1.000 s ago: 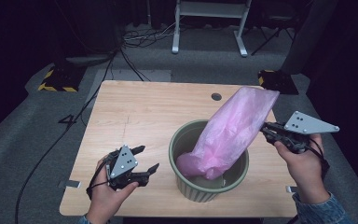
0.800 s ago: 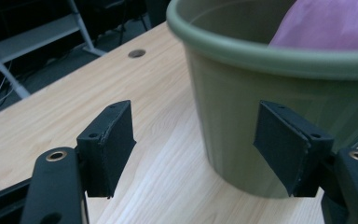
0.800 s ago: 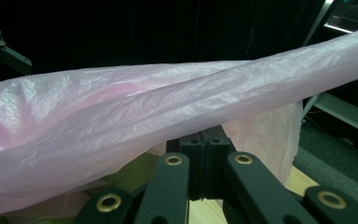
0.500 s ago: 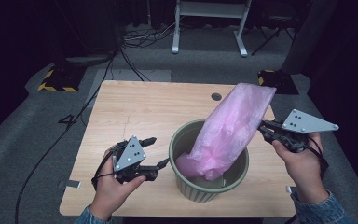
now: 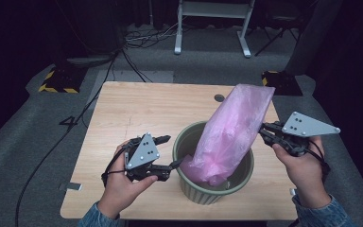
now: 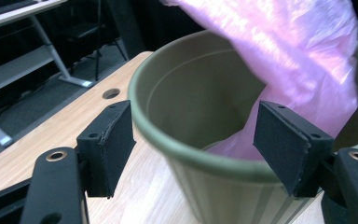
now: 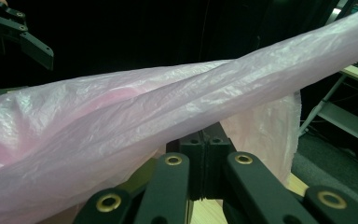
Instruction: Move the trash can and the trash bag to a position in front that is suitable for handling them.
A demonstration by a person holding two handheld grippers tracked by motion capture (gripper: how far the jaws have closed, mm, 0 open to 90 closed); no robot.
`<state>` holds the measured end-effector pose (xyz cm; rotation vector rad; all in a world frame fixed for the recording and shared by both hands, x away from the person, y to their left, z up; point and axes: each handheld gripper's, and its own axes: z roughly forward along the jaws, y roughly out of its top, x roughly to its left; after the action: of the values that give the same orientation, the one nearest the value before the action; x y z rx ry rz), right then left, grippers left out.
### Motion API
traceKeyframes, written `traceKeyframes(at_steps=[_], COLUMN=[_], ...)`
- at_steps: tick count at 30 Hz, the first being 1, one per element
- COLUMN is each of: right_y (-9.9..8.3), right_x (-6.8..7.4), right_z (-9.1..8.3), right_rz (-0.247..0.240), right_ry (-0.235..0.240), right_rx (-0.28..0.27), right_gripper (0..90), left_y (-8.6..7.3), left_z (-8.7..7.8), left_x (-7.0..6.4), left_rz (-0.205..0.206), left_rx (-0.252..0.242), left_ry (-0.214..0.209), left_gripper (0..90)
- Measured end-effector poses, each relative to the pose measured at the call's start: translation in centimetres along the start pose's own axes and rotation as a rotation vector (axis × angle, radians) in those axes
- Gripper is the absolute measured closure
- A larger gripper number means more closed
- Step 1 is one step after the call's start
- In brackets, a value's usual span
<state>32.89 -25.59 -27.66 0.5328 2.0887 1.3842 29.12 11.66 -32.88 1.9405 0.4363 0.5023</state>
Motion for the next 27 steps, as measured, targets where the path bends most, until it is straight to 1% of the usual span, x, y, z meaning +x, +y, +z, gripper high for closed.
traceKeyframes(at_steps=[1,6,7,10,13,15,18,19,20,23,27], right_y=[0.1,0.3,0.5,0.6,0.9,1.0,1.1,1.2,1.2,1.4,1.5], right_x=[0.2,0.6,0.9,1.1,1.6,1.9,2.3,2.7,2.7,3.4,4.3], right_z=[0.1,0.3,0.4,0.5,0.5,0.6,0.7,0.9,0.9,1.1,1.3], right_rz=[-0.003,-0.013,-0.013,-0.013,-0.016,-0.016,-0.022,-0.024,-0.024,-0.036,-0.052], right_ry=[0.006,0.019,0.028,0.038,0.06,0.073,0.087,0.105,0.105,0.131,0.184], right_rx=[-0.003,-0.012,-0.015,-0.024,-0.04,-0.045,-0.048,-0.051,-0.051,-0.059,-0.068], right_gripper=[89.8,89.8,89.8,89.7,89.8,89.8,89.8,89.8,89.8,89.8,89.7], left_y=[0.4,1.1,1.4,1.6,1.9,2.2,2.3,2.4,2.4,2.4,2.4], left_z=[0.2,0.6,0.8,1.1,1.4,1.8,2.0,2.2,2.2,2.3,2.5], left_x=[-0.2,-0.4,-0.4,-0.3,-0.3,-0.3,-0.4,-0.4,-0.4,-0.4,-0.4], left_rz=[0.01,0.015,0.018,0.014,0.012,0.019,0.017,0.017,0.017,0.015,0.015], left_rx=[0.001,0.0,-0.001,-0.007,-0.004,0.003,0.002,0.003,0.003,0.005,0.009], left_ry=[-0.01,-0.023,-0.025,-0.027,-0.036,-0.045,-0.048,-0.051,-0.051,-0.052,-0.054], left_gripper=[28.5,28.4,28.3,28.3,28.1,27.9,27.9,27.9,27.9,27.9,27.9])
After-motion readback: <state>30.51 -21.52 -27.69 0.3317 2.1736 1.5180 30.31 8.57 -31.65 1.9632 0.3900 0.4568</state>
